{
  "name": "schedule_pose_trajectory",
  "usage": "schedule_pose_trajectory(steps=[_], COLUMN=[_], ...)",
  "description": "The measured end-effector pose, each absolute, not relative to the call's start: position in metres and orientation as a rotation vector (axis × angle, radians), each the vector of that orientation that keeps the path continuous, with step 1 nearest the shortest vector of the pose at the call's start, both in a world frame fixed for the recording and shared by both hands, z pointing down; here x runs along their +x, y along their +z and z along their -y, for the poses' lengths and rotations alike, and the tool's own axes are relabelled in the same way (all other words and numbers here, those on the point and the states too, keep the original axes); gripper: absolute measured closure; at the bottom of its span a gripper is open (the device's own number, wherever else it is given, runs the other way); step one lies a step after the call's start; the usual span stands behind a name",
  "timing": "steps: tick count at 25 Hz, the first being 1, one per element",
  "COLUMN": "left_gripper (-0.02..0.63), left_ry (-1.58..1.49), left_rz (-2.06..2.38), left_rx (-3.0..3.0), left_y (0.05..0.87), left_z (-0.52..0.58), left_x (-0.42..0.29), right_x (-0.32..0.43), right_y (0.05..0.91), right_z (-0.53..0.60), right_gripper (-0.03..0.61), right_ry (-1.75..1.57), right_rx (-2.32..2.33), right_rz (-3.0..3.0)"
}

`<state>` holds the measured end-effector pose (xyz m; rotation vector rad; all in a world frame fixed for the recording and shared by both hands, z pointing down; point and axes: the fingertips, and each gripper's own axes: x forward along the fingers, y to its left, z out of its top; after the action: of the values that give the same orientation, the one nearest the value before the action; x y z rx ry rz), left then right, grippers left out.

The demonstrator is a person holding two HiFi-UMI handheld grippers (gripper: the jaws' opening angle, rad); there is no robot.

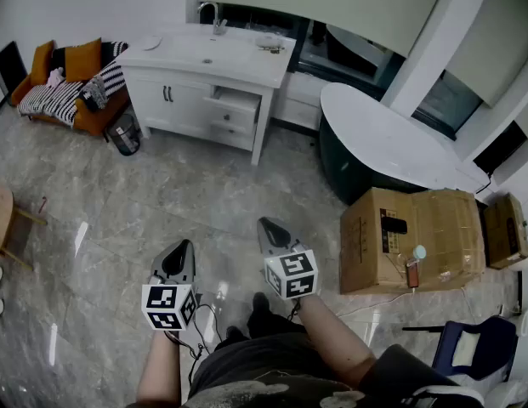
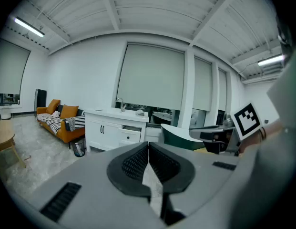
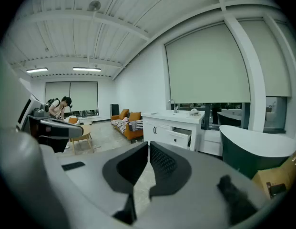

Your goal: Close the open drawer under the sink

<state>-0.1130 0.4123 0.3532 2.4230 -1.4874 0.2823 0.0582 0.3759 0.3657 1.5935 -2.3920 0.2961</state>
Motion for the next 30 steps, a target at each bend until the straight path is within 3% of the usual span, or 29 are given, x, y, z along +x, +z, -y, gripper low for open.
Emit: schedule_pose_trajectory(steps=[30], left_gripper=[0.598], left_ry=[0.281], left_rz=[1.621], left_rx=[2.327], left_y=[0.372], left_z=[-0.412], left_x=[-0.181], right_x=[0.016], right_y=[0.381], right_z=[-0.354], right_gripper=[0.545], right_ry=[0.324], right_rx=[1.594], right_rz=[2.451])
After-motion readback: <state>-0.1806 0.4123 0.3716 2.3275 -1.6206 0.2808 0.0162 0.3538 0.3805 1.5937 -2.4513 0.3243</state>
